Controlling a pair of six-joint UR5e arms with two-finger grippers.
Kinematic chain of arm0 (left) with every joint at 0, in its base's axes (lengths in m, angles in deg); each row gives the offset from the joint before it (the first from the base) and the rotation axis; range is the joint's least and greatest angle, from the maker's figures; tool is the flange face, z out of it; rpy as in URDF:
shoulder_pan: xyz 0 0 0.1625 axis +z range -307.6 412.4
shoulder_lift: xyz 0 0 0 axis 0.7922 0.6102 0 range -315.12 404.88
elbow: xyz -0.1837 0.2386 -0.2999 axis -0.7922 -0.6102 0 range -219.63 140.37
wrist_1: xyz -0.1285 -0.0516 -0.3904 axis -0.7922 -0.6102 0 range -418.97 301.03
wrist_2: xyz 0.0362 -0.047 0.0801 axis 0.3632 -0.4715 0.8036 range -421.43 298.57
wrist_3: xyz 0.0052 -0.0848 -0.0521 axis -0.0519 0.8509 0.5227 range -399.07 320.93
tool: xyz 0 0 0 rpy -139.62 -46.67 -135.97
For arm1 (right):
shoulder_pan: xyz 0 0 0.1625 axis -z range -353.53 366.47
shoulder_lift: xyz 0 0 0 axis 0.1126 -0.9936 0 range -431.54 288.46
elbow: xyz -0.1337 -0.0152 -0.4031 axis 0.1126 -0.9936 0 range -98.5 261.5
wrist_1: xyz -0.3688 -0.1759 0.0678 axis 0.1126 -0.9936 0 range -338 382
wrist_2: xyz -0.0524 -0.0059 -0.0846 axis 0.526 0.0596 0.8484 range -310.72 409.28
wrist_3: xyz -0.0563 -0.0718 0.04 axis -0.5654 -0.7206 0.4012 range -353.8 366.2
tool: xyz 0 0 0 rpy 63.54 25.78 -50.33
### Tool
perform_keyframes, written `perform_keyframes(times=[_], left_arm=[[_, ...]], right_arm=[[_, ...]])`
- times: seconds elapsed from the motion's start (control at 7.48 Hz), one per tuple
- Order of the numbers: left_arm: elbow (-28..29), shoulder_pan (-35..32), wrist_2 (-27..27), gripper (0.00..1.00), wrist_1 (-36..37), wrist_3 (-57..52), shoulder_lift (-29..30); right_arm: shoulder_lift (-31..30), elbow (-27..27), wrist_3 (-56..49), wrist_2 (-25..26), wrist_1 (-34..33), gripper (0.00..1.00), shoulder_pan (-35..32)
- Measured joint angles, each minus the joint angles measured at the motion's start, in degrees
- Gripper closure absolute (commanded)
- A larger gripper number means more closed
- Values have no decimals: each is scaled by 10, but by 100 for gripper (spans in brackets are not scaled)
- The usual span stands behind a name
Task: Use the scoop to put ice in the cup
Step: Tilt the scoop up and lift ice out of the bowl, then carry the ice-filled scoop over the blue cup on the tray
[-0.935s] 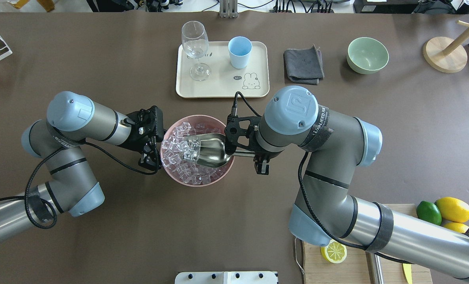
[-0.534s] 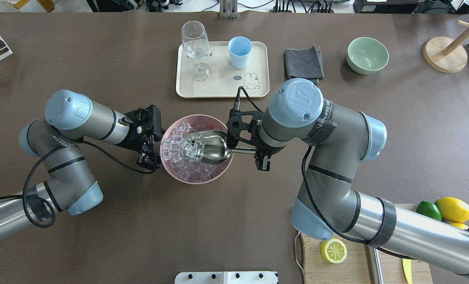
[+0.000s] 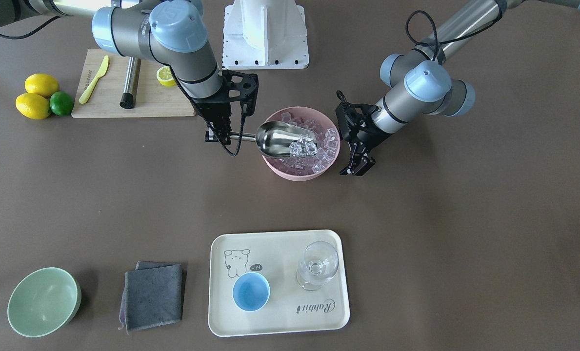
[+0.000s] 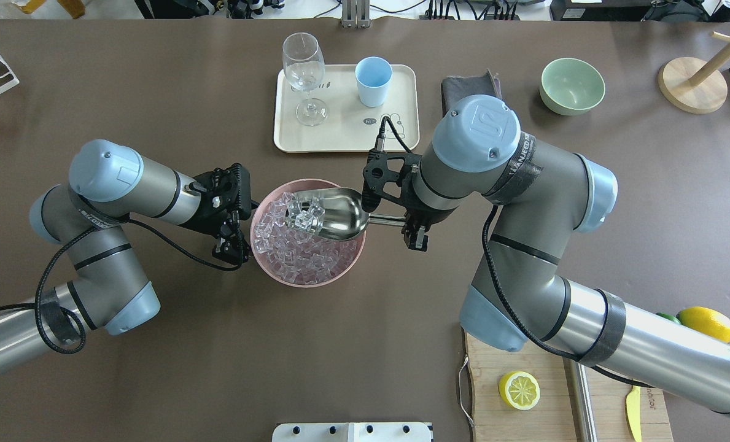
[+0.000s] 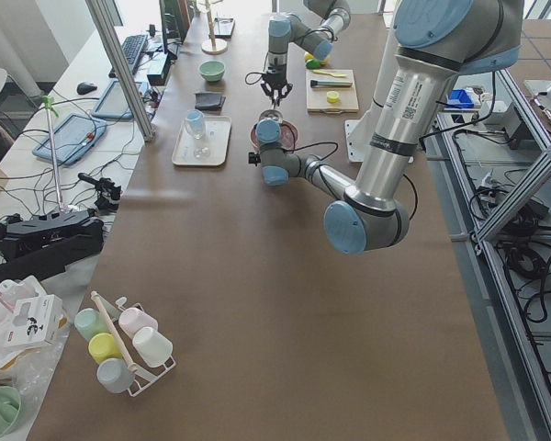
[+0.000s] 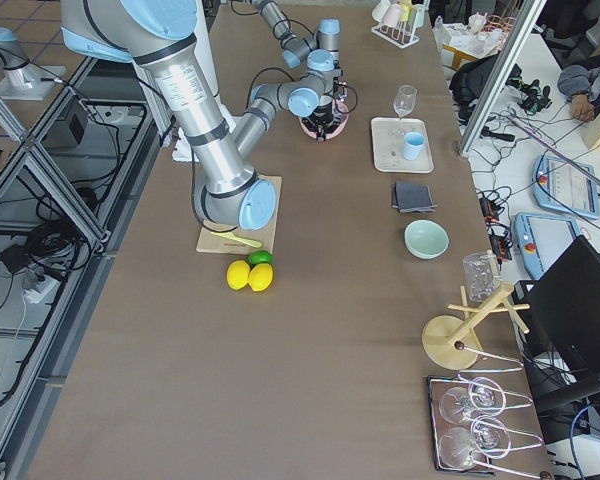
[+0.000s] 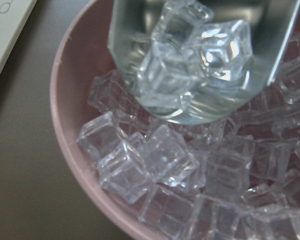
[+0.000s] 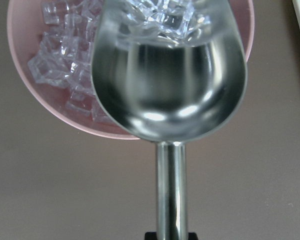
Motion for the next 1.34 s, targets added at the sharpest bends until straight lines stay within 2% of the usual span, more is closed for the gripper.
perform_keyframes(times=[0.53, 0.94, 1.34], left_arm=[[0, 1, 0, 1, 0, 1, 0], [0, 1, 0, 1, 0, 1, 1], [0, 2, 1, 1, 1, 1, 2]], right_arm=[[-1, -1, 39, -22, -4, 100, -36], [-14, -6, 69, -52, -6, 100, -95], [-23, -22, 167, -59, -4, 100, -129]])
